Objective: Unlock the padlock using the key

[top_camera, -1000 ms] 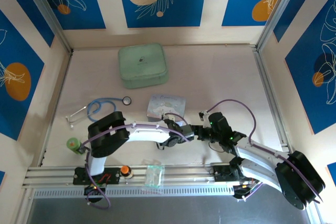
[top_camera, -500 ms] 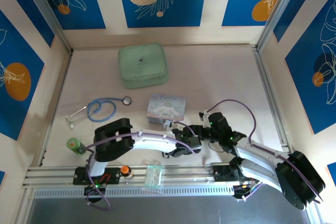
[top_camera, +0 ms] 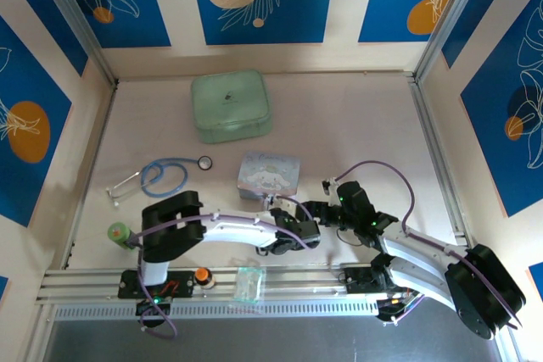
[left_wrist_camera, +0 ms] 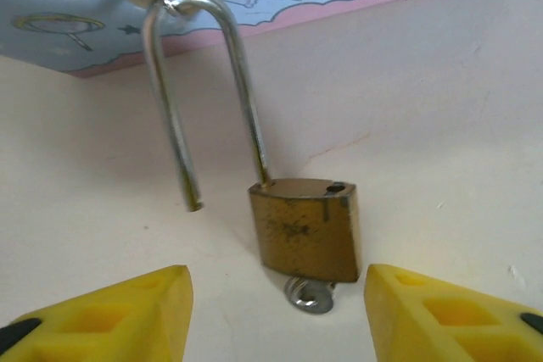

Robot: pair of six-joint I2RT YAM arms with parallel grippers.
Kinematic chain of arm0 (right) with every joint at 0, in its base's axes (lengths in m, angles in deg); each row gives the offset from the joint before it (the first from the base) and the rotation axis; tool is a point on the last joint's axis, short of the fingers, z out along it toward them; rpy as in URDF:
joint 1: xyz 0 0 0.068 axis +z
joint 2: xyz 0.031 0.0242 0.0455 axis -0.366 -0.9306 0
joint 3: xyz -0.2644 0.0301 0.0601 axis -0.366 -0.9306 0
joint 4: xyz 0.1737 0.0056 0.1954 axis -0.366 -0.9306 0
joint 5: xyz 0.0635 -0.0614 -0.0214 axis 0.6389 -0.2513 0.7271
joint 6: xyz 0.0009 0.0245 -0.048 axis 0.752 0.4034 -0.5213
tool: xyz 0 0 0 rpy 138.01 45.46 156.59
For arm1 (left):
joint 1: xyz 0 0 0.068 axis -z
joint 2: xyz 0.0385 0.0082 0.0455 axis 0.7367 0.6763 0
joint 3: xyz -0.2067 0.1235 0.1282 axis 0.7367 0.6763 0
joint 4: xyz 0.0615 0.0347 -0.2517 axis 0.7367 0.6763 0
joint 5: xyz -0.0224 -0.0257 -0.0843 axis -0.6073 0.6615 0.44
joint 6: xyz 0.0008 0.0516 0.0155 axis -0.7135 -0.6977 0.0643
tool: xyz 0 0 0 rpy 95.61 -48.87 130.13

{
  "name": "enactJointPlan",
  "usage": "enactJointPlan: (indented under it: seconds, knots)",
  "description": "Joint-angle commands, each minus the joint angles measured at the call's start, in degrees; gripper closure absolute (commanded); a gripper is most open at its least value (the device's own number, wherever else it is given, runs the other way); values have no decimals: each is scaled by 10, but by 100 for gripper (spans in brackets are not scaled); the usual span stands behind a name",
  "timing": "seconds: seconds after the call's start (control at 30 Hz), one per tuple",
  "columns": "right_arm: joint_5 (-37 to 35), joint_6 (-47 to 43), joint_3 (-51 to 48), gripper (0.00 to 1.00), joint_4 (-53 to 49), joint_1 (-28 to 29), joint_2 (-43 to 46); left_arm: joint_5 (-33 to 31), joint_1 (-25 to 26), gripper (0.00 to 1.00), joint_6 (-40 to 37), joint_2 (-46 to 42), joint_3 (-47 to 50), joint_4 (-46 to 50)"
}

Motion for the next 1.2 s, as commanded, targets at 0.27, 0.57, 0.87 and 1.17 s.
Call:
enactJointPlan:
  seconds: [0.27,0.57,0.87,1.17]
  knots:
    - [-4,19,7,1,-96,-6,67,62,-33,1,-49,-234,168,-216]
    - [-81,50,78,2,-182,114,84,208,-160,1,-42,-411,336,-408]
    - [-117,53,161,2,-123,207,-81,233,-206,1,14,-484,425,-441]
    - [-134,52,232,2,-116,239,-201,225,-215,1,38,-521,461,-452]
